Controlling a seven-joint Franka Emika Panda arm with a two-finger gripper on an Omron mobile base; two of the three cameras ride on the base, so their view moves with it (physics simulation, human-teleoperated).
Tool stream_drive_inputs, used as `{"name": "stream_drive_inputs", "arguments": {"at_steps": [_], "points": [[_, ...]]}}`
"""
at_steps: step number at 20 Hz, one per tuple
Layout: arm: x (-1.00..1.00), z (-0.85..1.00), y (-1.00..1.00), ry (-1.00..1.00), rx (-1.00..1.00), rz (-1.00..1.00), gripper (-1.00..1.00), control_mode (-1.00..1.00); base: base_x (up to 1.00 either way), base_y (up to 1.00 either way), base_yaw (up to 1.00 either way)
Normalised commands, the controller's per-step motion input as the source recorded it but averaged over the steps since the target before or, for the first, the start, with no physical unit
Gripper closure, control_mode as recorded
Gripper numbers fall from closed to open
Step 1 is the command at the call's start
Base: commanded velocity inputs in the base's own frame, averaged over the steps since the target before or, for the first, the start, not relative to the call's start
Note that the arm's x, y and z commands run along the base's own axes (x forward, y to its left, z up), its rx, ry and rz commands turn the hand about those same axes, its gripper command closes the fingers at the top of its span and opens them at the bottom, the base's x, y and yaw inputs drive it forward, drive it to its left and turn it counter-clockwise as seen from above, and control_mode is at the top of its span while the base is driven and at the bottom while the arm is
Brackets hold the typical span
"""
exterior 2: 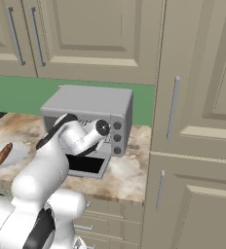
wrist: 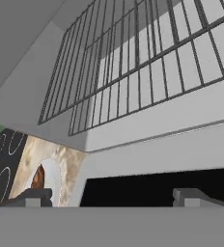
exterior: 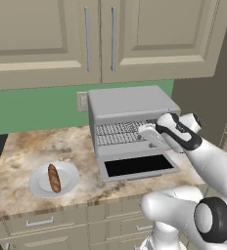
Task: Pull the toaster oven rack outwards. Pick up the baguette from the plate and place it on the toaster oven rack. Close the toaster oven door fully and set the temperature to the lowest setting.
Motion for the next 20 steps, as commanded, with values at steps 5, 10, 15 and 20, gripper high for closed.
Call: {"name": "stream_drive_inputs", "arguments": {"at_steps": [5, 10, 15, 20], "points": [[0.32, 0.0, 0.0, 0.0, 0.0, 0.12, -1.0, -1.0, 0.0, 0.0, 0.0], [0.04, -0.02, 0.07, 0.0, 0.0, 0.01, -1.0, -1.0, 0.0, 0.0, 0.0], [0.22, -0.22, 0.17, -0.03, 0.0, -0.03, -1.0, -1.0, 0.0, 0.0, 0.0], [0.22, -0.24, 0.12, -0.08, 0.04, -0.09, -1.0, -1.0, 0.0, 0.0, 0.0]]}}
